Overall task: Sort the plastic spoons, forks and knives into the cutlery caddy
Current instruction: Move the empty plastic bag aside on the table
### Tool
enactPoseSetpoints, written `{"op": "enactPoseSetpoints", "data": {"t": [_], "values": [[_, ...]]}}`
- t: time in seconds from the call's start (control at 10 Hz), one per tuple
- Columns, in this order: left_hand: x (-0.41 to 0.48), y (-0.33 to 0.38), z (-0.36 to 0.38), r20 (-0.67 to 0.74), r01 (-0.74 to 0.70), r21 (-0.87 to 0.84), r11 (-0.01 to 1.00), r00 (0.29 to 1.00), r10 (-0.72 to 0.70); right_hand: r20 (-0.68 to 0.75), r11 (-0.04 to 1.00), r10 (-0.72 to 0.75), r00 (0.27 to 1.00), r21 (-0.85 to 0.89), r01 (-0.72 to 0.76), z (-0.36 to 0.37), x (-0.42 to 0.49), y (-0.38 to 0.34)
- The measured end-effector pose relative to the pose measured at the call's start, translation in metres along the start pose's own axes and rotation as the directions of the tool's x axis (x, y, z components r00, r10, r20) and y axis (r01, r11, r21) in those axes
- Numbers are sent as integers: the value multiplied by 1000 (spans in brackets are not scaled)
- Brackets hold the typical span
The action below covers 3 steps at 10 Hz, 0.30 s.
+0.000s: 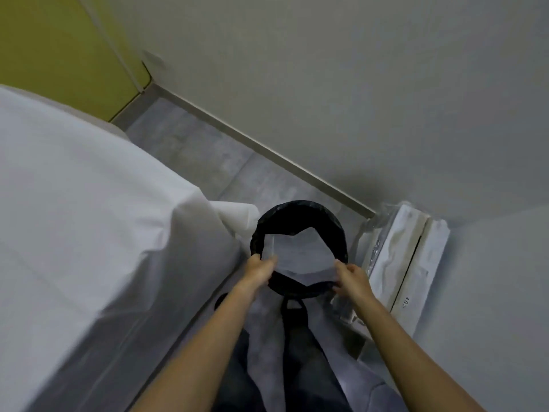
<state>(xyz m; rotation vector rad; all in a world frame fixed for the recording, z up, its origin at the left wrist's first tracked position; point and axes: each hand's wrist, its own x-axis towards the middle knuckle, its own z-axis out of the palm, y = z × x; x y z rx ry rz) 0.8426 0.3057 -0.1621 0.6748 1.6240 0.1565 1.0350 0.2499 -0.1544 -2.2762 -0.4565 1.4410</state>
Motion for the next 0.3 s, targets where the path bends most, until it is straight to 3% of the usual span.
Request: {"op": "enactPoseSetpoints", "data": {"t": [0.1,0.3], "values": [[0,5,12,-54,12,-46,999,998,-14,72,994,-31,997,-100,39,-9,17,-7],[-31,8,4,-142,-124,-43,991,983,117,201,934,-212,957,-247,258,1,5,-42]]}}
